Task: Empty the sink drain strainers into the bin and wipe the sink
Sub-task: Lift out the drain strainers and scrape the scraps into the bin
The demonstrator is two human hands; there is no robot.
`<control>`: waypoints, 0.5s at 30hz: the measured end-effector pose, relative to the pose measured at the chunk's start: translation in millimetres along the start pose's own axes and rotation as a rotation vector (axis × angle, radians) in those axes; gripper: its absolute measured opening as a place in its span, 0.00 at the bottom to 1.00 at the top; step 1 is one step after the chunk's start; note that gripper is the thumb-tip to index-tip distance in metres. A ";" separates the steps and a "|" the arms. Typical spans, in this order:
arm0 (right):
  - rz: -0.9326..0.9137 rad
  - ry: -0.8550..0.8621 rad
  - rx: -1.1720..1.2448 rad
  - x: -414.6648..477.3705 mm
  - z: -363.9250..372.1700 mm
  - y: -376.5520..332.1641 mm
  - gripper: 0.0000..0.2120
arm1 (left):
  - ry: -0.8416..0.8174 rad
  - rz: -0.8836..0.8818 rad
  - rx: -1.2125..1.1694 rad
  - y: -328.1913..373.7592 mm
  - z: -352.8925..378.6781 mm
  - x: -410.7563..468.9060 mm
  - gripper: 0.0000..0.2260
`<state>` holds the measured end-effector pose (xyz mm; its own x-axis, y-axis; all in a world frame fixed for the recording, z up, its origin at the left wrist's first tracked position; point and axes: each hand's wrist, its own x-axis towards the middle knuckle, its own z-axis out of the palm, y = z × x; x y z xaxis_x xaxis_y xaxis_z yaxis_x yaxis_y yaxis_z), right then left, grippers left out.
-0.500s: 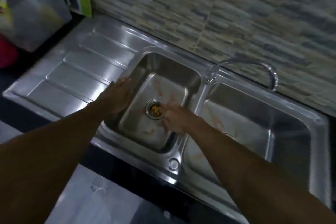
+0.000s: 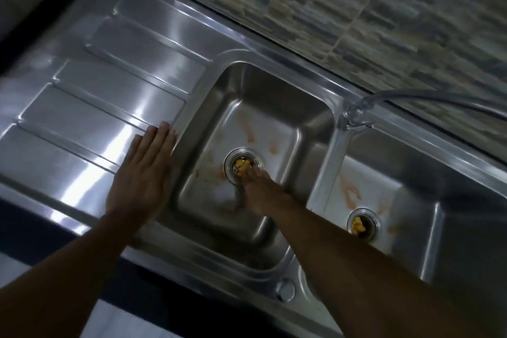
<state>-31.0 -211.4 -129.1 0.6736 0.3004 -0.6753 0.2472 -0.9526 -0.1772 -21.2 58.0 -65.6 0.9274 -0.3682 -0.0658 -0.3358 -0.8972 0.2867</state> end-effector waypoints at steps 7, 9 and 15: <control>0.030 0.084 0.051 28.5 26.3 -12.7 0.33 | 0.003 0.001 0.010 -5.8 6.2 5.0 0.28; 0.060 0.120 0.097 30.4 29.6 -16.7 0.31 | 0.015 0.009 0.010 -5.8 7.1 5.2 0.28; 0.162 0.236 0.153 37.5 31.7 -21.9 0.23 | 0.051 0.013 0.002 -7.2 9.3 5.9 0.27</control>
<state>-33.3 -180.8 -173.2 0.8429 0.1303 -0.5221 0.0282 -0.9796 -0.1991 -14.9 60.1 -77.0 0.9301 -0.3671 -0.0136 -0.3482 -0.8929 0.2855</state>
